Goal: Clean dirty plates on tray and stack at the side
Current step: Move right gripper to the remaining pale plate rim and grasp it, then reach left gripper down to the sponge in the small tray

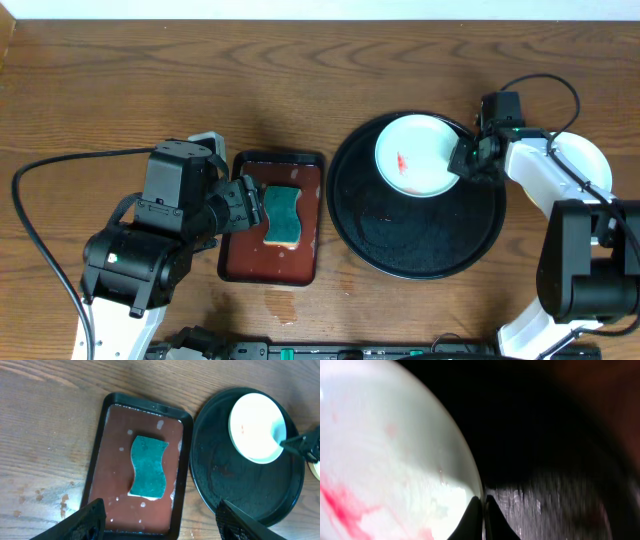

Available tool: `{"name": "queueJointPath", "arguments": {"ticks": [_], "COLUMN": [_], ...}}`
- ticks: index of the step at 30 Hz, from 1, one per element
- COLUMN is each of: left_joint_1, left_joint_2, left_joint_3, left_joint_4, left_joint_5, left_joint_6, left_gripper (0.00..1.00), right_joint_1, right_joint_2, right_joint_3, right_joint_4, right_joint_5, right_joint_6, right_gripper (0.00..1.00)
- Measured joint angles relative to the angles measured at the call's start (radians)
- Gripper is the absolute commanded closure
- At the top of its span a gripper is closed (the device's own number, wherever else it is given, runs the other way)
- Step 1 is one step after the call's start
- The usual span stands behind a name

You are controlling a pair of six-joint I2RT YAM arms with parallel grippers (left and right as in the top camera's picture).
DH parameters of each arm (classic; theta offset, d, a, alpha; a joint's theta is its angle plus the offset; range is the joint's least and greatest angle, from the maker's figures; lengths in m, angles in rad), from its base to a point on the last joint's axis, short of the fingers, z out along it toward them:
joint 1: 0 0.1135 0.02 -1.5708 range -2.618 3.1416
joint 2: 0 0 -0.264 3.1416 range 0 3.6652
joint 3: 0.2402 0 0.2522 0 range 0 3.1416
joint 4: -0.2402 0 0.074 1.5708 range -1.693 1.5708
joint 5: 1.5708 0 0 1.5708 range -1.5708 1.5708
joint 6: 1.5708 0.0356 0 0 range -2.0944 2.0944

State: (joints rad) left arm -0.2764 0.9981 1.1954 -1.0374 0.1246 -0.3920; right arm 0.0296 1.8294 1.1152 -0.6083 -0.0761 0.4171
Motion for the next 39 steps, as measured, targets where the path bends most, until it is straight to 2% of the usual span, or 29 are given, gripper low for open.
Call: {"name": "queueJointPath", "arguments": {"ticks": [6,7,10,12,19,27,34,39], "left_joint_1": [0.000,0.000,0.000,0.000,0.000,0.000,0.000,0.000], "left_joint_2": [0.000,0.000,0.000,0.000,0.000,0.001,0.026,0.068], "left_joint_3": [0.000,0.000,0.000,0.000,0.000,0.000,0.000,0.000], "left_joint_4": [0.000,0.000,0.000,0.000,0.000,0.000,-0.005,-0.011], "left_joint_5": [0.000,0.000,0.000,0.000,0.000,0.000,0.000,0.000], "left_joint_6": [0.000,0.000,0.000,0.000,0.000,0.000,0.000,0.000], "left_gripper": [0.29,0.29,0.28,0.28,0.28,0.28,0.28,0.28], "right_joint_1": [0.046,0.060,0.089,0.111,0.112,0.043,0.018,0.018], "right_joint_2": [-0.074,-0.086,-0.092,-0.092,-0.092,-0.089,-0.037,-0.027], "right_joint_3": [0.000,0.000,0.000,-0.001,-0.001,-0.001,-0.005,-0.006], "right_joint_4": [-0.270,-0.309,-0.347,-0.343,-0.179,-0.119,-0.128,-0.129], "right_joint_5": [-0.028,-0.040,-0.065,-0.084,-0.079,-0.060,-0.074,-0.081], "right_joint_6": [0.138,0.161,0.192,0.179,-0.018,-0.312,-0.375,-0.342], "right_gripper": [0.99,0.94,0.62,0.59,0.61,0.61,0.85,0.83]}}
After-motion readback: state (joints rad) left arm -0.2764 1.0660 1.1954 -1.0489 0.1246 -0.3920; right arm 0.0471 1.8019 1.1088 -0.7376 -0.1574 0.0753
